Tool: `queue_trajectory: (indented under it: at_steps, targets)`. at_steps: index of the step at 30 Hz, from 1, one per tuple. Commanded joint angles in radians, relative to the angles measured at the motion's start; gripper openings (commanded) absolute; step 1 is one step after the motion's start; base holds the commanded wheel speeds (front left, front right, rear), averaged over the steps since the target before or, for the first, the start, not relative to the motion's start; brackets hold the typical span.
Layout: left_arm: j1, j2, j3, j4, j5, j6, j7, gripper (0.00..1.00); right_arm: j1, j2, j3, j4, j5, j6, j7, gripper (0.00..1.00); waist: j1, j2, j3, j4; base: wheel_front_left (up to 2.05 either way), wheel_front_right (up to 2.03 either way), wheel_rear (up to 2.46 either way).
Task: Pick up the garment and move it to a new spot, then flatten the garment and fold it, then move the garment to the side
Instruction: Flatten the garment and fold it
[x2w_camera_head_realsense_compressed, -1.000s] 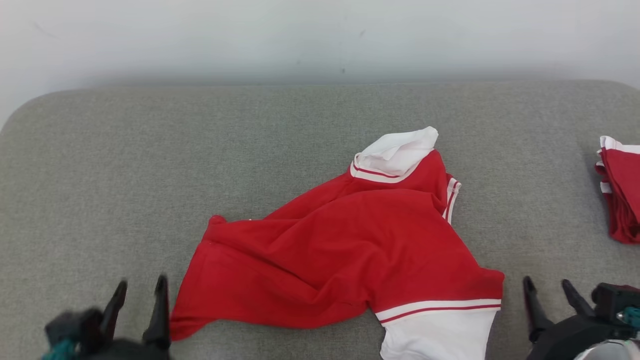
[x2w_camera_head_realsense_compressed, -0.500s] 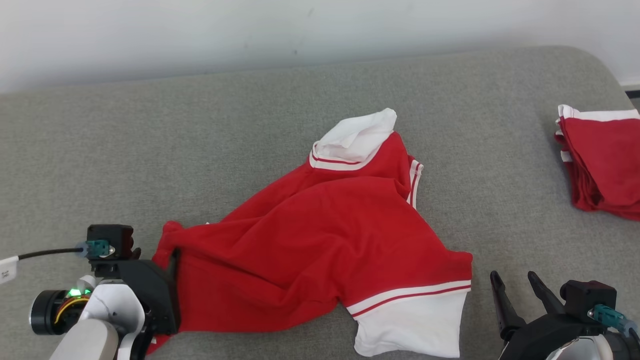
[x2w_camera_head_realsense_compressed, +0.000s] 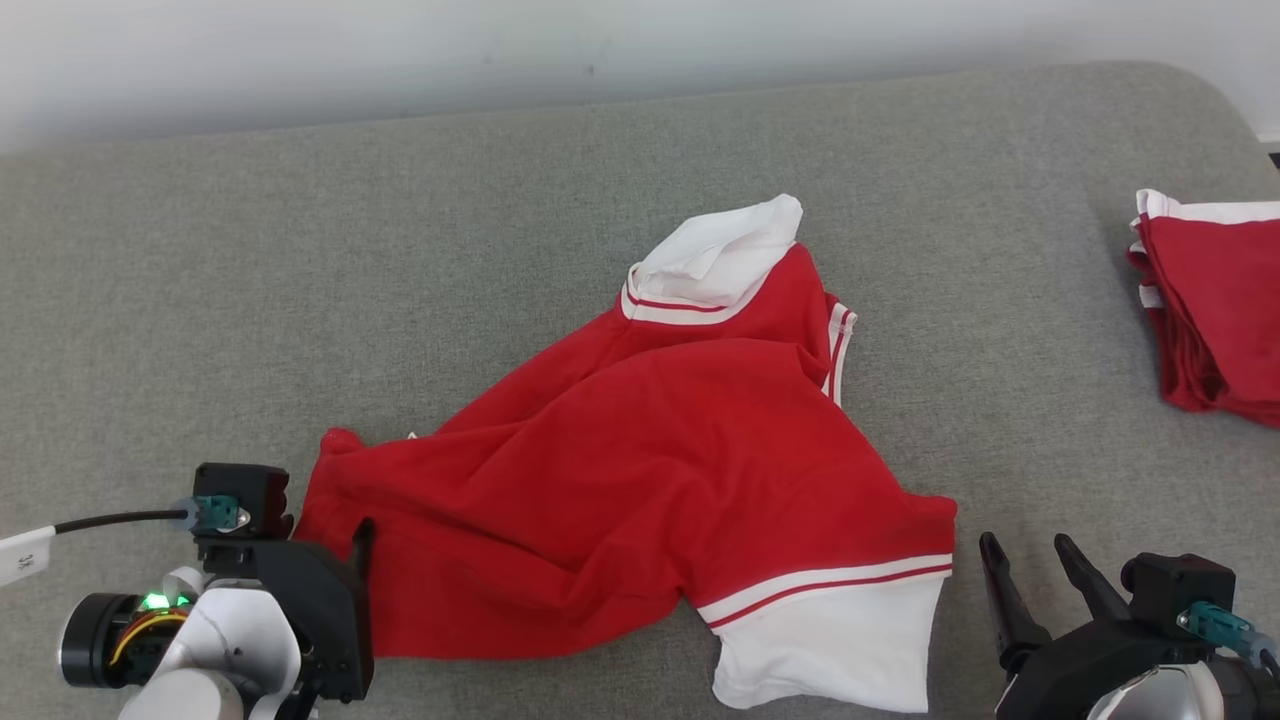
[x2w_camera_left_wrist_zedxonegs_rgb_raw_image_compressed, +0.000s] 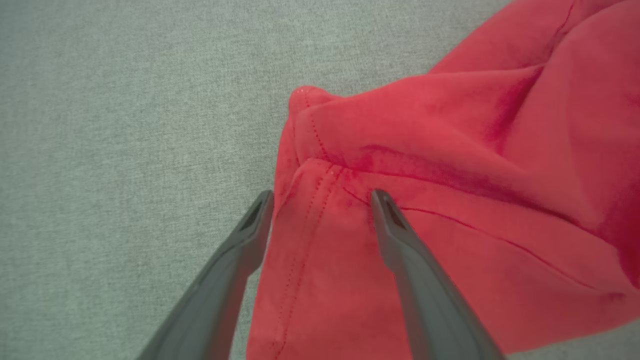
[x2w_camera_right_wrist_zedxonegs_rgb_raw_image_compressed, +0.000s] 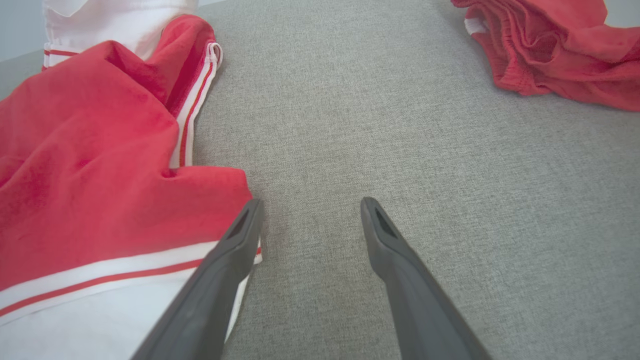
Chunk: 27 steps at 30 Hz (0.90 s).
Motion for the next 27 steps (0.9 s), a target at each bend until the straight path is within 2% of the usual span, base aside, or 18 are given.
queue_trajectory:
  at_steps: [1,8,9,10,11,12,13,15,24,25,26,27]
  targets:
    - [0.007,0.006,-0.001,-0.002,0.003,-0.005,0.005,1.00,-0.009,0.002,0.003,0.002,0.008,-0.003,-0.007,1.00,-0.0001,-0.0001,0.004,0.002,0.00,0.00,0.00]
    - [-0.062,-0.010,0.006,0.036,0.007,-0.007,-0.031,1.00,-0.023,0.002,0.012,0.011,0.013,-0.003,-0.014,1.00,-0.0001,-0.0001,0.021,0.005,0.00,0.00,0.00]
    - [-0.072,-0.008,0.004,0.044,0.009,-0.010,-0.028,0.95,-0.023,0.002,0.012,0.012,0.012,-0.003,-0.015,1.00,-0.0001,-0.0001,0.023,0.005,0.00,0.00,0.00]
    - [-0.081,-0.004,0.000,0.049,0.014,-0.013,-0.022,0.80,-0.024,0.002,0.012,0.013,0.011,-0.003,-0.015,1.00,-0.0001,-0.0001,0.025,0.005,0.00,0.00,0.00]
    - [-0.088,0.000,-0.006,0.054,0.015,-0.016,-0.009,0.72,-0.024,0.002,0.012,0.014,0.010,-0.003,-0.016,1.00,-0.0001,-0.0001,0.026,0.005,0.00,0.00,0.00]
    - [-0.089,0.002,-0.014,0.058,0.011,-0.020,0.007,0.45,-0.024,0.002,0.012,0.014,0.010,-0.003,-0.016,1.00,-0.0001,-0.0001,0.027,0.005,0.00,0.00,0.00]
    - [-0.088,0.009,-0.020,0.058,0.014,-0.022,0.024,0.38,-0.024,0.002,0.011,0.015,0.010,-0.003,-0.016,1.00,-0.0001,-0.0001,0.027,0.005,0.00,0.00,0.00]
    - [-0.081,0.021,-0.034,0.045,0.020,-0.023,0.055,0.31,-0.024,0.002,0.008,0.015,0.012,-0.003,-0.017,1.00,-0.0001,-0.0001,0.029,0.004,0.00,0.00,0.00]
    - [-0.022,0.053,-0.055,-0.047,0.025,0.000,0.123,0.30,-0.020,0.003,-0.005,0.015,0.013,-0.003,-0.014,1.00,-0.0001,-0.0001,0.037,0.019,0.00,0.00,0.00]
    - [-0.015,0.056,-0.054,-0.056,0.023,0.000,0.127,0.22,-0.022,0.002,-0.005,0.015,0.012,-0.003,-0.014,1.00,-0.0001,-0.0001,0.038,0.021,0.00,0.00,0.00]
    - [-0.010,0.060,-0.053,-0.062,0.023,0.003,0.127,0.08,-0.024,0.002,-0.004,0.015,0.011,-0.003,-0.012,1.00,-0.0001,-0.0001,0.038,0.023,0.00,0.00,0.00]
    - [-0.006,0.060,-0.053,-0.068,0.022,0.007,0.126,0.00,-0.027,0.002,-0.003,0.015,0.011,-0.003,-0.011,1.00,-0.0001,-0.0001,0.039,0.025,0.00,0.00,0.00]
